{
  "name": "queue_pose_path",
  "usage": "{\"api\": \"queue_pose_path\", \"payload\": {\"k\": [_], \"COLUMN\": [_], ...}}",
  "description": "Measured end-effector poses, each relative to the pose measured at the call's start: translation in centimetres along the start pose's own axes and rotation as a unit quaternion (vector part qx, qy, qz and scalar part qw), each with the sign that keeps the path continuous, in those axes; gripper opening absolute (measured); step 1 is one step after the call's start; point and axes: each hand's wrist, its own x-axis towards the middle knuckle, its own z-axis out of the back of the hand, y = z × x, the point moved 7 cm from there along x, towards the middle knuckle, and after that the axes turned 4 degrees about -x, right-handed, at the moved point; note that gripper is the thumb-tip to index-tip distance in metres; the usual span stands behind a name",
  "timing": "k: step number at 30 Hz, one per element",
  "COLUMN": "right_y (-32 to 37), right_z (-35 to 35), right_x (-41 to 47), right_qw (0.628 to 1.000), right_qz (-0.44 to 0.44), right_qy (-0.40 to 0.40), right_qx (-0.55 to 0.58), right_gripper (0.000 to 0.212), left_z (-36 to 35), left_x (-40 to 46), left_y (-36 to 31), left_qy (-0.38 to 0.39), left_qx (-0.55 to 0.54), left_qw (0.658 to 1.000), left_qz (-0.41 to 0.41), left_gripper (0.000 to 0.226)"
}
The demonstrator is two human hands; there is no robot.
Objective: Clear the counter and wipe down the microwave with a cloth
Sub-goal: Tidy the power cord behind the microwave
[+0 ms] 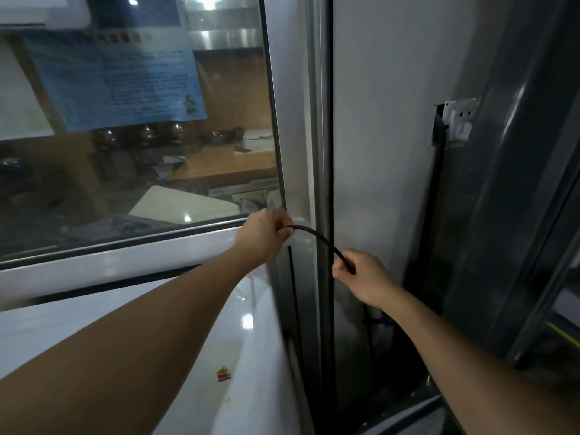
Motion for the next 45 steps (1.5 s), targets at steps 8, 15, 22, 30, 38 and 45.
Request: {"api": "queue_pose_path", "payload": {"k": [8,15,22,30,38,45], "right_y": [-2.5,2.9,6.5,1.8,7.5,11.2], "right_z": [1.8,6.9,10.0,9.7,14.0,15.9], "right_x": [-1.9,-2.4,-3.2,-5.8,-9.1,-13.1], "right_qw": [0.996,0.987,0.986,0.996,0.982,0.979], "right_qz": [-0.015,0.047,0.074,-0.033,0.006,0.001], "right_qy": [-0.08,-0.152,-0.146,-0.086,-0.173,-0.185], "right_qx": [-0.037,-0.013,0.003,-0.021,-0.08,-0.081], "right_gripper": [0.031,0.034,0.025,0.021,0.03,0.021], "left_z": [1.6,2.1,3.0,7.8,9.6,10.2], "left_x": [-1.1,-1.5,-2.3,-3.1,-5.1,-7.4], "left_y": [0.3,-7.2,-13.0,-11.8,-15.1,-18.0], "left_qy": [-0.052,-0.01,-0.004,-0.055,-0.056,-0.013], "left_qx": [-0.028,0.097,0.175,0.058,0.095,0.084], "left_qw": [0.998,0.991,0.973,0.994,0.98,0.97], "left_qz": [0.006,-0.097,-0.152,-0.072,-0.165,-0.229], "left_gripper": [0.011,0.014,0.015,0.011,0.009,0.015]}}
